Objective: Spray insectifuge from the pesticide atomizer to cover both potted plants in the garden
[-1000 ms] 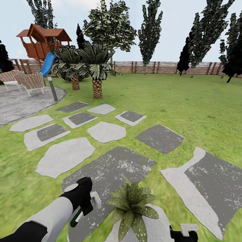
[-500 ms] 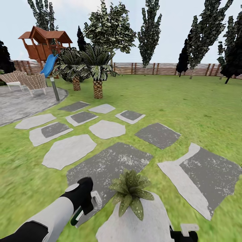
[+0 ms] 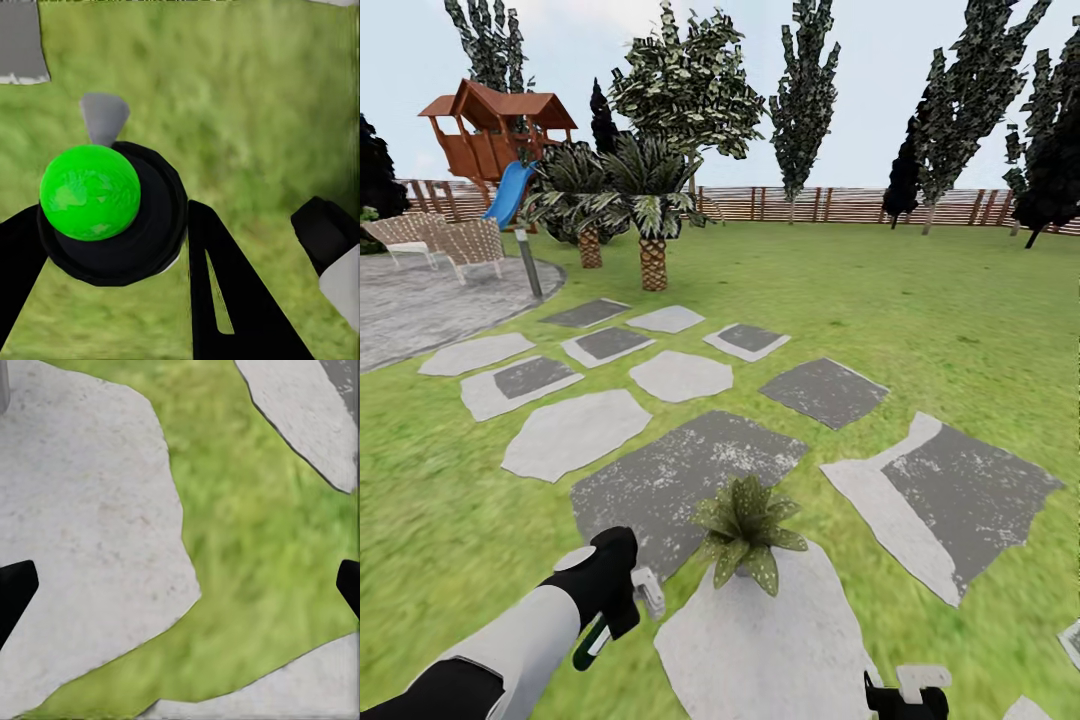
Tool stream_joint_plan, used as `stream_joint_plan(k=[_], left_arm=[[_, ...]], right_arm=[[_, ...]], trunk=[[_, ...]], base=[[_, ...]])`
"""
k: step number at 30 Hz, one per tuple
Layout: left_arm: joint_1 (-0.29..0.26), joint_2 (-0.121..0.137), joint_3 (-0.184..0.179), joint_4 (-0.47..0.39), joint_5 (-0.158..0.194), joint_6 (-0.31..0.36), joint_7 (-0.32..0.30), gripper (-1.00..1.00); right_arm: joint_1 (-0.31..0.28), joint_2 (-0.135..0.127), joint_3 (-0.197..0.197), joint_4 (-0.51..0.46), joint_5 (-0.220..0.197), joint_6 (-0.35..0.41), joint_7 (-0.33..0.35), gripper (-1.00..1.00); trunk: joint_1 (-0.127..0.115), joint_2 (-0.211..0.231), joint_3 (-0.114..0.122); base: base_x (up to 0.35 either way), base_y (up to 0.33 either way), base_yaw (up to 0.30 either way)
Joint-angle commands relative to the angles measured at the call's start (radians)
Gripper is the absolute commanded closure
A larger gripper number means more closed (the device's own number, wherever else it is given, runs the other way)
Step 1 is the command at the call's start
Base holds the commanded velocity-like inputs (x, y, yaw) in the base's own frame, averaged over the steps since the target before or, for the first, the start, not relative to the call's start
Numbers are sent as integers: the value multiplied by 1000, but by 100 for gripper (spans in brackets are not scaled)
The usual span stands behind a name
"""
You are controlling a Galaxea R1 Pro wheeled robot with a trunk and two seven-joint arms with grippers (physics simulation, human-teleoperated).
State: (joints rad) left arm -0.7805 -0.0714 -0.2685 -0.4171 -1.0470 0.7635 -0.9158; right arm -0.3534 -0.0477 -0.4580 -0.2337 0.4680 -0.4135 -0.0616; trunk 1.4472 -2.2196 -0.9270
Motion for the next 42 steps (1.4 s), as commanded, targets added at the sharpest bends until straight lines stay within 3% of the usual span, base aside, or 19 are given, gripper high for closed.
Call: stream_joint_plan(k=[1,3,5,7,10,12,13,15,17,19,21,24,26,28,31,32,34,35,42], left_arm=[[0,-3,-2,1,3,-34,-10,100],[8,-7,-2,11,67,-152,-13,100],[26,-9,-3,14,168,-278,-18,100],[54,-9,-4,13,216,-326,-15,100],[105,-9,-3,8,238,-442,-8,100],[123,-9,-2,25,254,-536,22,100],[139,-8,-2,34,265,-564,69,100],[160,-9,-2,38,277,-590,171,100],[170,-10,-2,34,283,-614,272,100],[173,-10,-1,32,296,-698,334,100],[174,-7,-1,38,303,-809,349,100],[175,-4,-6,43,303,-847,339,100],[175,-8,-11,47,296,-851,275,100],[175,-11,-12,46,291,-844,177,100],[175,-18,-13,45,287,-825,144,100],[175,-19,-16,47,280,-802,142,100],[175,-20,-13,47,241,-755,143,100],[175,-21,-11,48,206,-709,144,100],[175,-39,-10,37,201,-710,158,100]], right_arm=[[-1,0,-5,1,11,-4,-4,-100],[-1,0,-5,1,11,-4,-3,-100],[-1,0,-4,-1,13,-4,-1,-100],[-1,0,0,-2,18,-4,4,-100],[-1,-1,8,-23,64,-4,10,-100],[-2,0,43,-76,151,-4,29,-100],[-2,1,68,-110,197,-4,80,-100],[-2,1,88,-162,232,-3,215,-100],[-2,2,94,-210,244,-2,366,-100],[-2,2,97,-277,248,-1,526,-100],[-2,2,98,-358,249,0,710,-100],[-2,4,104,-371,251,1,776,-100],[-4,12,107,-373,256,3,838,-100],[-10,21,160,-374,268,4,874,-100],[-23,28,358,-377,268,7,882,-100],[-39,56,393,-377,269,8,884,100],[-41,70,398,-376,272,8,912,100],[-58,101,400,-377,274,11,958,100],[-76,129,400,-450,273,120,1043,100]], trunk=[[-1,0,-1],[-1,0,-1],[-1,0,-1],[-1,0,-1],[-1,0,-1],[-1,0,-1],[-1,0,-1],[-1,0,-1],[-1,0,-1],[-1,0,-1],[-1,0,-1],[-1,0,-1],[-1,0,-1],[-1,0,-1],[-1,0,-1],[-1,0,-1],[-1,0,-1],[-1,0,-1],[-1,0,-1]], base=[[-99,0,0],[-42,0,0],[-13,0,0],[-4,0,0],[0,0,0],[0,0,0],[0,0,0],[0,0,0],[0,0,0],[0,0,0],[0,0,0],[0,0,0],[0,0,0],[0,0,0],[0,0,0],[0,0,0],[0,0,0],[0,0,0],[0,0,0]])
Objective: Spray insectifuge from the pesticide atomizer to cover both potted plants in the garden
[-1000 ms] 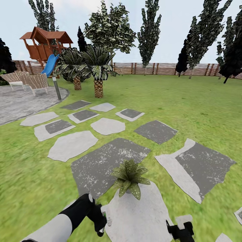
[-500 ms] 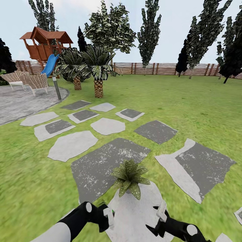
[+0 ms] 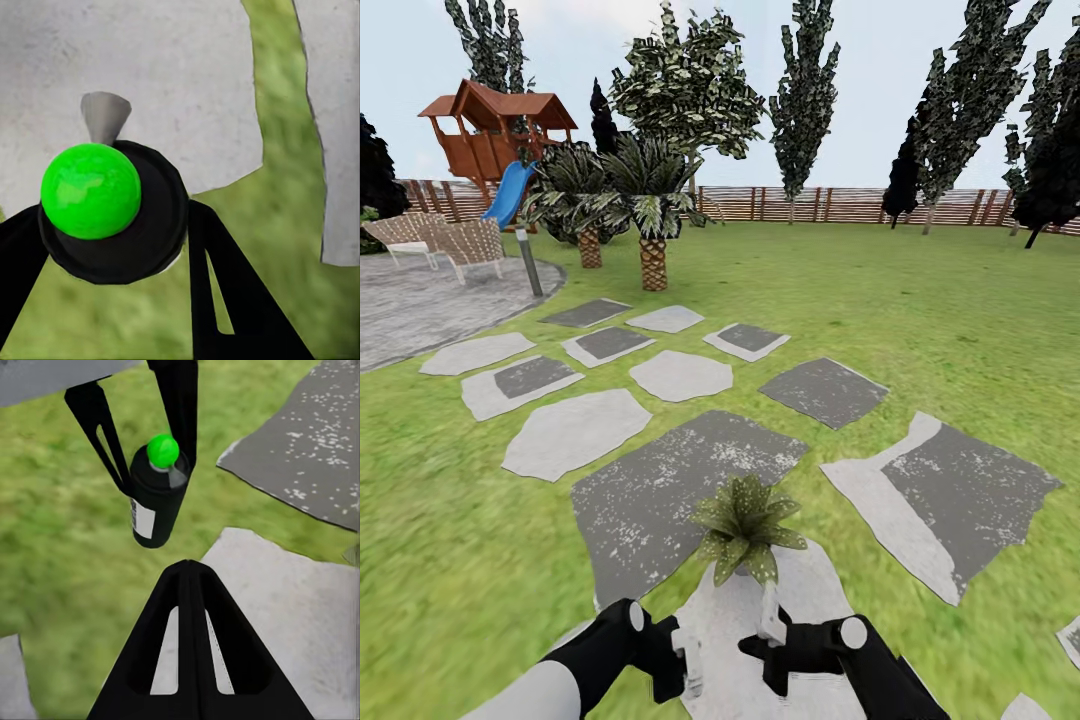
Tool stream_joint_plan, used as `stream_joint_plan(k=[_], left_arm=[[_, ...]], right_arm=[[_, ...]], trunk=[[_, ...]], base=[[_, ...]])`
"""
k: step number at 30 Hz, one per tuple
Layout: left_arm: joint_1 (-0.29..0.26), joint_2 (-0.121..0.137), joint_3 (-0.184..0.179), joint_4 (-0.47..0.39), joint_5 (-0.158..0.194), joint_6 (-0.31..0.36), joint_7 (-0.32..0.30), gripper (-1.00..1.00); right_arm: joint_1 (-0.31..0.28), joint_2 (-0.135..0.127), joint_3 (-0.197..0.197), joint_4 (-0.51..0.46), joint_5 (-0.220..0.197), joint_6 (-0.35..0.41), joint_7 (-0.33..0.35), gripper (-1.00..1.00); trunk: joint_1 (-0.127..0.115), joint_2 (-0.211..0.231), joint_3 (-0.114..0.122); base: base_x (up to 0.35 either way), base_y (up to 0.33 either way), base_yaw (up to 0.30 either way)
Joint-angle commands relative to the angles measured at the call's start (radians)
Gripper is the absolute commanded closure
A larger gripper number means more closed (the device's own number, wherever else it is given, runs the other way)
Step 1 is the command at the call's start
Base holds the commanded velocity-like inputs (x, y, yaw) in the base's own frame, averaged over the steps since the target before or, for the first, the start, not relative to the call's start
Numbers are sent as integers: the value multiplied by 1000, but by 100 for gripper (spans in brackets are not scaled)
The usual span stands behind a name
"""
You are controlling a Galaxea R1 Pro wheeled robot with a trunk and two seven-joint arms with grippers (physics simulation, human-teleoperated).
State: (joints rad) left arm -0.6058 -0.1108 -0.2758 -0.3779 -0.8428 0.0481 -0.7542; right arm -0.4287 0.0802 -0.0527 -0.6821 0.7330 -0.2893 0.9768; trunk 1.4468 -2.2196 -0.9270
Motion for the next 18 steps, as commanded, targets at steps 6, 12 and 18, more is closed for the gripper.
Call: stream_joint_plan(k=[6,12,18], left_arm=[[0,-17,-2,-5,5,-7,4,100],[0,-38,-2,-6,10,-54,3,100],[0,-37,1,6,14,-101,-30,100]], right_arm=[[-1,3,-6,-9,8,-1,9,100],[-1,4,-6,-10,8,-1,8,100],[-1,3,-6,-10,9,-1,7,100]], trunk=[[0,0,-1],[0,0,-1],[0,0,-1]], base=[[0,0,0],[0,0,0],[0,0,0]])
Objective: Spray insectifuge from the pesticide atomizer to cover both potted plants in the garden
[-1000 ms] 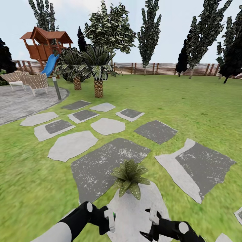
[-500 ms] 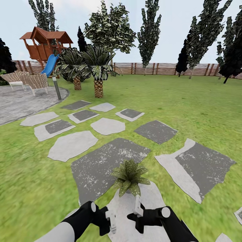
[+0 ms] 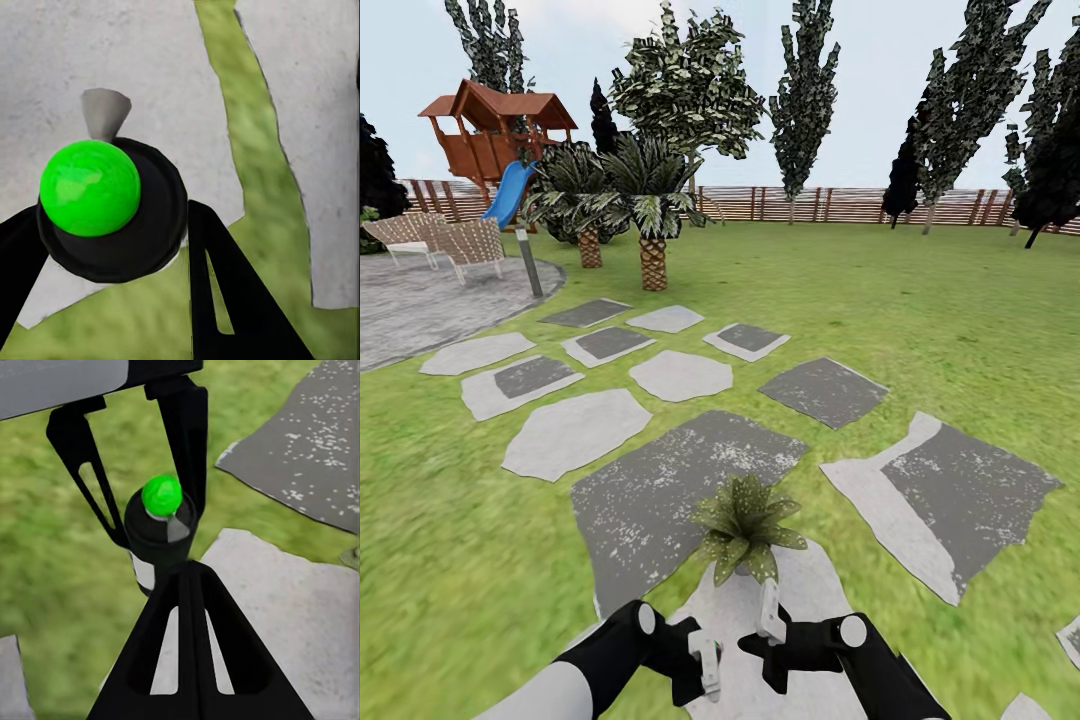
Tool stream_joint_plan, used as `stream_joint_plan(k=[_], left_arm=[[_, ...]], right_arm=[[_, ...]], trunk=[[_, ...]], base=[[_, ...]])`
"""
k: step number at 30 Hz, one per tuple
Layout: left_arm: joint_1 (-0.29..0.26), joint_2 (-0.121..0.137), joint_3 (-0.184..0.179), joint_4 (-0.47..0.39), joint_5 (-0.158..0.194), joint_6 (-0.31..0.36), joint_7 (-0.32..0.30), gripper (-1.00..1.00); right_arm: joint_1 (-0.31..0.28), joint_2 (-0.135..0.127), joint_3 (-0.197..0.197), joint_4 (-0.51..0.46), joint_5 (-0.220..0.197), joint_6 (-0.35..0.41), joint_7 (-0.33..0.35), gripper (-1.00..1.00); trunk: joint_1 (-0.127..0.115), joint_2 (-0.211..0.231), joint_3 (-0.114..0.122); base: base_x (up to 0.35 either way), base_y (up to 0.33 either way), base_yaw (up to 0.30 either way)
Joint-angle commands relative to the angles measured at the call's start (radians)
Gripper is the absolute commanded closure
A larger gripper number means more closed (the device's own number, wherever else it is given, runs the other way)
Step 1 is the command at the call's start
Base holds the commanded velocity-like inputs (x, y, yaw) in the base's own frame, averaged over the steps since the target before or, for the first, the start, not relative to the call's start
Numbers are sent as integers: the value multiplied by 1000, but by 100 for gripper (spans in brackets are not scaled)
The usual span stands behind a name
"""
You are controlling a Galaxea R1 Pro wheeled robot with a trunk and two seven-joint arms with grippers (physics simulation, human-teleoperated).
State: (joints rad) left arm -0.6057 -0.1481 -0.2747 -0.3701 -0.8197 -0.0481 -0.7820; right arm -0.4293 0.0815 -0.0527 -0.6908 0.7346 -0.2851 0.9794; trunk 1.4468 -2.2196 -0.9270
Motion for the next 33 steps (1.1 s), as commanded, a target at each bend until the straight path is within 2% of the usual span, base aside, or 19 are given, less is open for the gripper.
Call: stream_joint_plan(k=[1,4,7,9,15,26,33], left_arm=[[0,0,0,-1,-9,-6,-4,100],[0,-1,0,1,-1,-7,-9,100],[0,-2,0,2,6,-6,-52,100],[0,-5,0,1,16,-7,-58,100],[0,-19,-1,0,27,-22,-60,100],[0,-25,-1,-4,66,-29,-60,100],[0,-25,-1,-4,70,-51,-60,100]], right_arm=[[0,1,-6,-1,8,-5,4,100],[0,1,-6,-1,8,-5,4,100],[0,1,-6,-1,8,-5,3,100],[0,1,-6,-1,8,-5,3,100],[0,1,-6,-1,9,-5,2,100],[0,1,-6,-1,9,-5,2,100],[0,1,-6,-1,9,-5,2,100]], trunk=[[0,0,-1],[0,0,-1],[0,0,-1],[0,0,-1],[0,0,-1],[0,0,-1],[0,0,-1]], base=[[0,0,0],[0,0,0],[0,0,0],[0,0,0],[0,0,0],[0,0,0],[0,0,0]])
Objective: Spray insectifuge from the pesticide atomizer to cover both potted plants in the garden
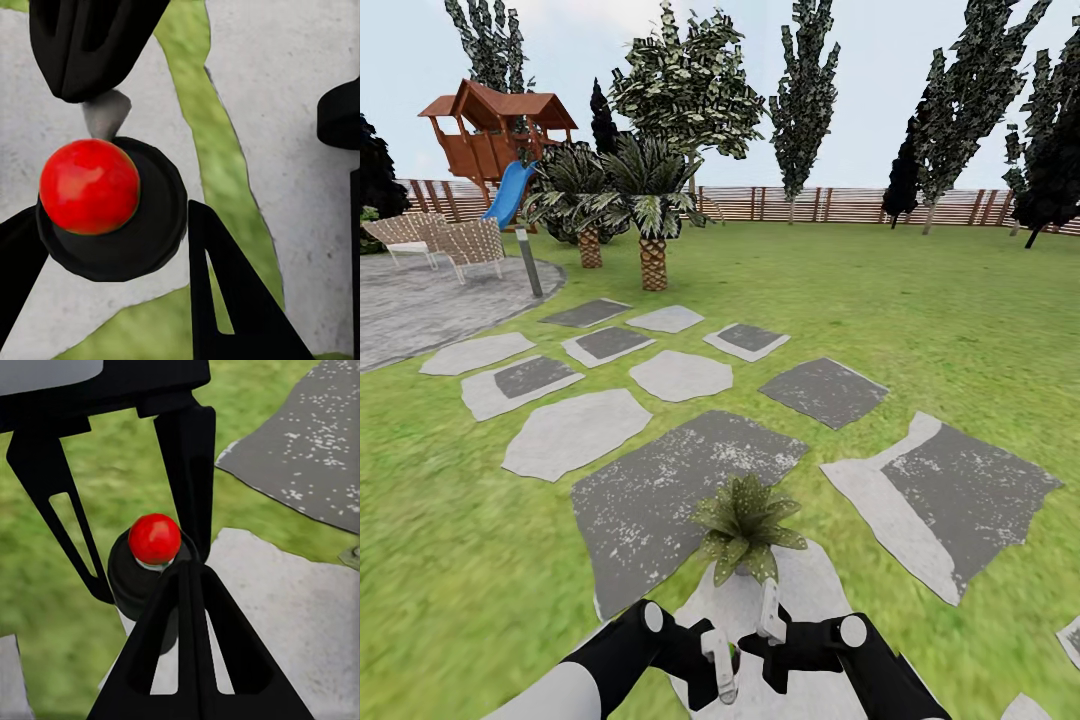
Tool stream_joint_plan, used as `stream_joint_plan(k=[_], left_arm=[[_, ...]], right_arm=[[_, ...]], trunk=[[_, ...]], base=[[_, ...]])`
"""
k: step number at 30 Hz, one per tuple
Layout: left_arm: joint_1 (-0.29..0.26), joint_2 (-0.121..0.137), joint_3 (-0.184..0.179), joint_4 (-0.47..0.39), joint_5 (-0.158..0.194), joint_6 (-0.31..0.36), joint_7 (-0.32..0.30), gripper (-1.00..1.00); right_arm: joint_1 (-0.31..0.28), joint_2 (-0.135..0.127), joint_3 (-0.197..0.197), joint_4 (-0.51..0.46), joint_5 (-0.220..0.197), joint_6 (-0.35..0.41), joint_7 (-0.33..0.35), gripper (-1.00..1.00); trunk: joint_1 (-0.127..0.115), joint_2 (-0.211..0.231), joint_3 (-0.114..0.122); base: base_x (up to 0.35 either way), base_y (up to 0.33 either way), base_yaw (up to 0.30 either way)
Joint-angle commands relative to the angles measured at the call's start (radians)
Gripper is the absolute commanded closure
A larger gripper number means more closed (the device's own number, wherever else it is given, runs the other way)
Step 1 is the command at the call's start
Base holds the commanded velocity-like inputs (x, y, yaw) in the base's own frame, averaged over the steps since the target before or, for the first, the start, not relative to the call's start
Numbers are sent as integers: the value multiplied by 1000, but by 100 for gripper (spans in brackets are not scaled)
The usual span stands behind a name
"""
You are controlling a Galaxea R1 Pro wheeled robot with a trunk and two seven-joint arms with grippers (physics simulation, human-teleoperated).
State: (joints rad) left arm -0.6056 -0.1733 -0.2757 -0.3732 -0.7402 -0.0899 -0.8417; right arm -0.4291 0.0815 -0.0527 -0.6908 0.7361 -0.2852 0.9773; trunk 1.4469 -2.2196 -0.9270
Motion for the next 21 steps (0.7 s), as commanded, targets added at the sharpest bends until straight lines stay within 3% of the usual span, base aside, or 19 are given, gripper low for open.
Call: stream_joint_plan(k=[1,10,14,16,17,21], left_arm=[[0,0,0,-1,-10,-10,0,100],[0,-1,0,2,15,-13,3,100],[0,10,-7,5,7,-8,5,100],[1,42,-9,7,-3,-4,4,100],[2,75,-9,8,-8,-2,3,100],[11,120,-10,39,-11,-1,4,100]], right_arm=[[0,1,-6,-1,8,-5,4,100],[-1,1,-6,0,8,-5,4,100],[-1,1,-6,-1,8,-5,4,100],[-1,1,-6,-1,8,-5,4,100],[0,1,-7,0,8,-5,4,100],[-1,0,-7,0,9,-5,4,100]], trunk=[[0,0,-1],[0,0,-1],[0,0,-1],[0,0,-1],[0,0,-1],[0,0,-1]], base=[[0,0,0],[0,0,0],[0,0,0],[0,0,0],[0,0,0],[0,0,0]])
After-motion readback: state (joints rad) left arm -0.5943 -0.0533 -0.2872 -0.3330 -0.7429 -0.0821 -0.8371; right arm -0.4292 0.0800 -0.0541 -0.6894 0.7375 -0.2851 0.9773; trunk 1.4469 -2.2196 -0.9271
